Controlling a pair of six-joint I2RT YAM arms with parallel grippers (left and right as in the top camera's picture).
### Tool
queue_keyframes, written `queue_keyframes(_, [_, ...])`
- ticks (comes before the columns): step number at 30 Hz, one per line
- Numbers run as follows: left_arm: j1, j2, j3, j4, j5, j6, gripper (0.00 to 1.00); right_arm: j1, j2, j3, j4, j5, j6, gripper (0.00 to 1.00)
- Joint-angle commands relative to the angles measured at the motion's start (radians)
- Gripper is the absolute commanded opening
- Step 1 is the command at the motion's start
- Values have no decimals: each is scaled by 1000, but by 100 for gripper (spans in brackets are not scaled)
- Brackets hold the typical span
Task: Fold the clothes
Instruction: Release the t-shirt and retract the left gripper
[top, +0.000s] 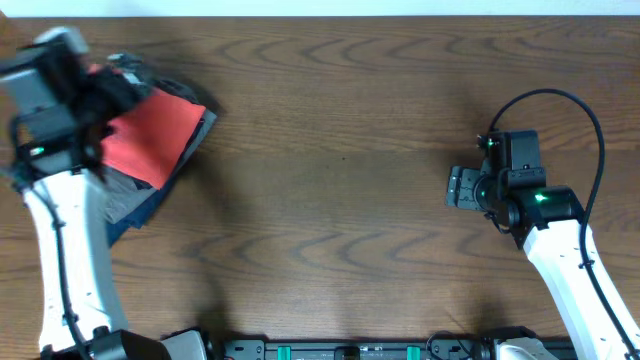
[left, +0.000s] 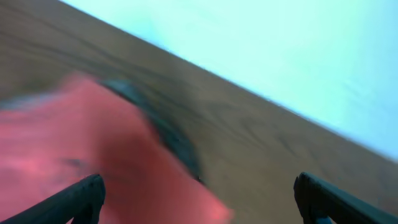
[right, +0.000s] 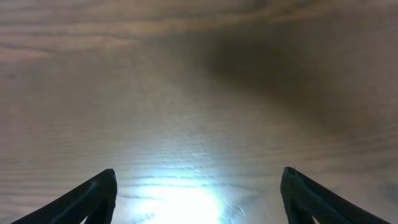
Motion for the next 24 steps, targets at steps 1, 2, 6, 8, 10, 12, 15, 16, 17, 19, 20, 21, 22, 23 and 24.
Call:
queue_keyframes(1, [-138,43,5,-68,9,36,98,-10,8,10,28,-42,13,84])
queue_keyframes(2, [-182,55,5,-101,9,36,98,-10,13,10,41,-42,13,84])
queue_keyframes(6, [-330,99,5,-291,5,77,98,-25,32,10,72,-44,12,85])
queue_keyframes(8, [-373,108,5,-398,5,98,98,-39,34,10,66,-68,7,88])
queue_keyframes(10, [-400,106,6,-496,-7,98,98,-49,28,11,46,-102,5,93])
queue_keyframes(12, [-418,98,5,-603,-50,98,98,-54,12,11,3,-117,9,96])
queue_keyframes(15, [-425,71,5,-737,-103,99,98,-53,-30,11,-66,-116,35,99])
queue_keyframes(16, [-425,58,5,-764,-118,98,98,-53,-51,11,-88,-115,47,99])
queue_keyframes(17, [-425,37,3,-783,-129,100,98,-53,-72,10,-106,-115,58,99])
queue_keyframes(19, [-425,-24,-12,-786,-134,108,98,-53,-134,10,-148,-113,77,99])
queue_keyframes(20, [-425,-65,-23,-776,-134,112,98,-53,-169,8,-162,-112,79,99])
queue_keyframes(21, [-425,-104,-34,-763,-134,114,98,-53,-207,5,-172,-108,85,99])
queue_keyframes(22, [-425,-155,-51,-740,-134,117,98,-53,-241,3,-177,-103,85,99])
queue_keyframes(23, [-425,-202,-68,-717,-134,120,99,-53,-284,-1,-181,-90,90,99])
queue_keyframes(24, [-425,-259,-90,-687,-134,127,99,-53,-326,-5,-183,-71,92,99])
